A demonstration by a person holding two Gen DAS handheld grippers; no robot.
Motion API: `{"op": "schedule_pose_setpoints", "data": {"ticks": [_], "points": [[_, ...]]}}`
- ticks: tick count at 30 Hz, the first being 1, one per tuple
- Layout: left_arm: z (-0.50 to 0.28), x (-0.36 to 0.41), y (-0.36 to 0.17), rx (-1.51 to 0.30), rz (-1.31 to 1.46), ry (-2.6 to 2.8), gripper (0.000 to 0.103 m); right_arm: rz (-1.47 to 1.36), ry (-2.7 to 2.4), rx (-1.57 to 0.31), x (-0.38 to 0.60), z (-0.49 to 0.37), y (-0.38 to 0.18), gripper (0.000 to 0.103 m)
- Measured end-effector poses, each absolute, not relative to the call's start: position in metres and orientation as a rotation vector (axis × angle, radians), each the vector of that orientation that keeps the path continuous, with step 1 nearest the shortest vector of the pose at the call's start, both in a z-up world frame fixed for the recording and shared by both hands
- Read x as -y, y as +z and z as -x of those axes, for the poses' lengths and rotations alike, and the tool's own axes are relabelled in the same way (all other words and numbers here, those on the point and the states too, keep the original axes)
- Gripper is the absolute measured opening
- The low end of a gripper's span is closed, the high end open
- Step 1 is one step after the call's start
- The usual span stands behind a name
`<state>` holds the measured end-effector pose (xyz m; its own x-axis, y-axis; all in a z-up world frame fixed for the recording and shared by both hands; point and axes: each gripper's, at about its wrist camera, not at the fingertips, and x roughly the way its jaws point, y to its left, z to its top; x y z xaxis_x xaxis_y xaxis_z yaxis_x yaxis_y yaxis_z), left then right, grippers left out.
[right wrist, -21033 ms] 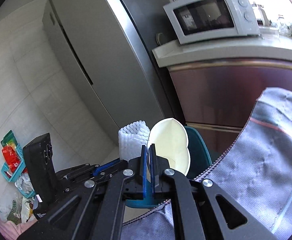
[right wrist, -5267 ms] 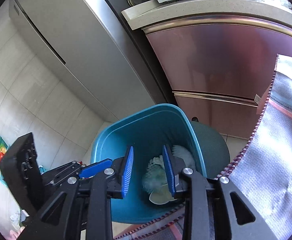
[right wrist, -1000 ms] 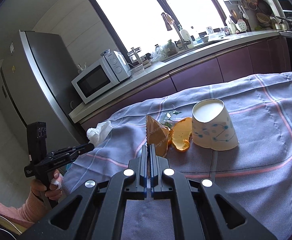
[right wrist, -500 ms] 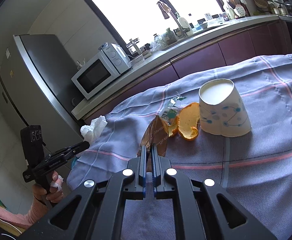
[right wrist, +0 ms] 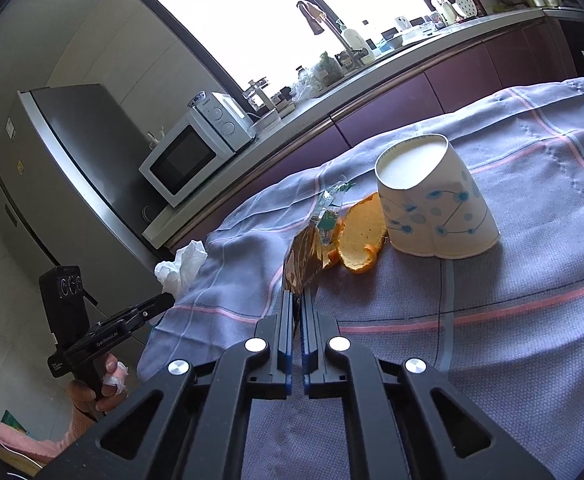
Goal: Collect trash
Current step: 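Lift the tissue and gold bag off the cloth with both grippers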
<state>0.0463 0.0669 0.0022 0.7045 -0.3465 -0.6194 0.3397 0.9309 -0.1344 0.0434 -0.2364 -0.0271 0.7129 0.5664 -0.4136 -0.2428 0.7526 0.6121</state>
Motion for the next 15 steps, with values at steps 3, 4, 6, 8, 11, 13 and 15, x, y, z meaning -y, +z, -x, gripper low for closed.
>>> {"op": "schedule_pose_setpoints", "data": {"ticks": [3, 4, 6, 8, 11, 13, 15], "points": [[-0.044, -0.068, 0.003, -0.686, 0.007, -0.378, 0.009, -0.566, 0.497, -0.611, 0.235, -0.042, -0.021, 0.002], [-0.043, -0.069, 0.003, -0.684, 0.005, -0.377, 0.009, -0.569, 0.508, -0.606, 0.234, -0.042, -0.019, 0.002], [-0.041, -0.069, 0.005, -0.678, -0.002, -0.368, 0.009, -0.578, 0.531, -0.595, 0.232, -0.041, -0.015, 0.002], [-0.037, -0.07, 0.006, -0.672, -0.006, -0.361, 0.009, -0.583, 0.557, -0.587, 0.23, -0.043, -0.011, 0.002], [-0.031, -0.074, 0.009, -0.662, -0.009, -0.346, 0.009, -0.579, 0.596, -0.583, 0.221, -0.047, -0.007, 0.002], [-0.028, -0.078, 0.011, -0.657, -0.006, -0.338, 0.009, -0.58, 0.627, -0.589, 0.213, -0.051, -0.006, 0.002], [-0.025, -0.082, 0.012, -0.651, -0.002, -0.328, 0.009, -0.575, 0.652, -0.596, 0.204, -0.056, -0.006, 0.002]]}}
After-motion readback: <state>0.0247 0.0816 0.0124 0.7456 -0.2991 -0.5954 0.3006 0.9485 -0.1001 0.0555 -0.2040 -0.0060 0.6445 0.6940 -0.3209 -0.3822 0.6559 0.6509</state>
